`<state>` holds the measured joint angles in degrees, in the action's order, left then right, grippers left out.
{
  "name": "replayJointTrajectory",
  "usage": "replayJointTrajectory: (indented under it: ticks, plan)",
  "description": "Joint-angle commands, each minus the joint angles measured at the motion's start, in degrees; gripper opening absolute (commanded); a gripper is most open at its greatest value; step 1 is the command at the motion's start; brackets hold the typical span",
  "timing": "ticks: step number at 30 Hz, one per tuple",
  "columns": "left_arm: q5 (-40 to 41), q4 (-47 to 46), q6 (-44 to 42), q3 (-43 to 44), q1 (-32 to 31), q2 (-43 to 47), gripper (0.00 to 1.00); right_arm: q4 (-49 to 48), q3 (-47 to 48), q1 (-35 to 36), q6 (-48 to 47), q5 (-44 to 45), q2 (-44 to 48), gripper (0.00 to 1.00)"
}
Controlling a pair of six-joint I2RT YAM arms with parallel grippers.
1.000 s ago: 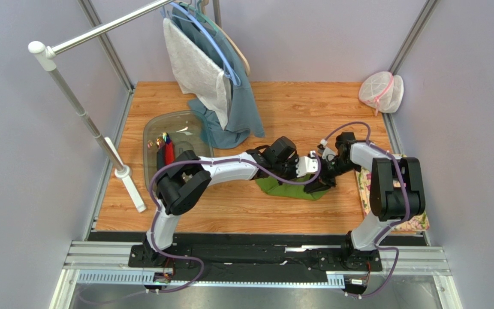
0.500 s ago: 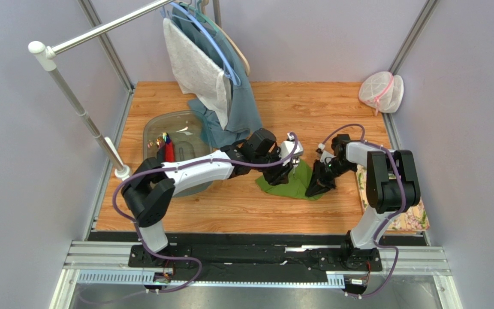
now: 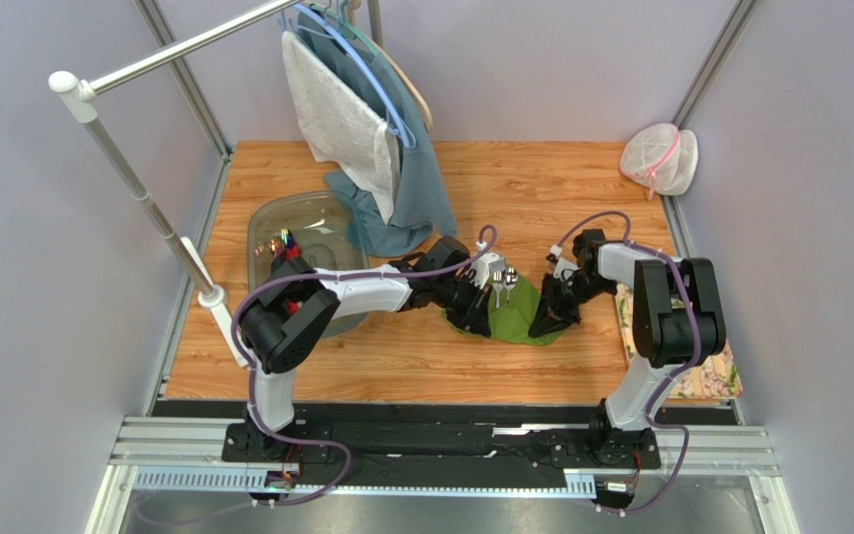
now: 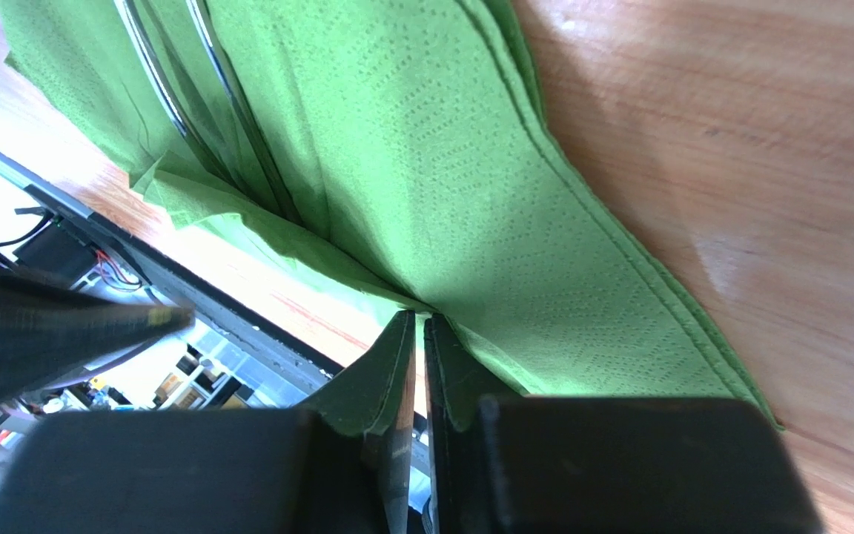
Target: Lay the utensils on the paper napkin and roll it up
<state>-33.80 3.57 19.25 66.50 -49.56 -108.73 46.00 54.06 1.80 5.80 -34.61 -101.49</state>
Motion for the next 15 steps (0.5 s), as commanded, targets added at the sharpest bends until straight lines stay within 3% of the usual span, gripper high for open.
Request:
replayJointTrajectory:
  ticks: [1,10,15]
  plan:
    - [-3.5,-4.3,8.3,2.0,2.9,-3.7,0.09,-1.9,1.8,0.0,0.3,1.1,-0.2,0.11]
    - [-3.5,-4.4,12.1,1.9,4.7,-7.7,0.02,-0.1,5.5,0.1,-0.4,1.6,0.2,0.11]
    - [-2.8,-4.5,13.5,1.3,4.8,-7.7,0.00,0.5,5.7,1.3,0.2,-3.2,3.7,0.12]
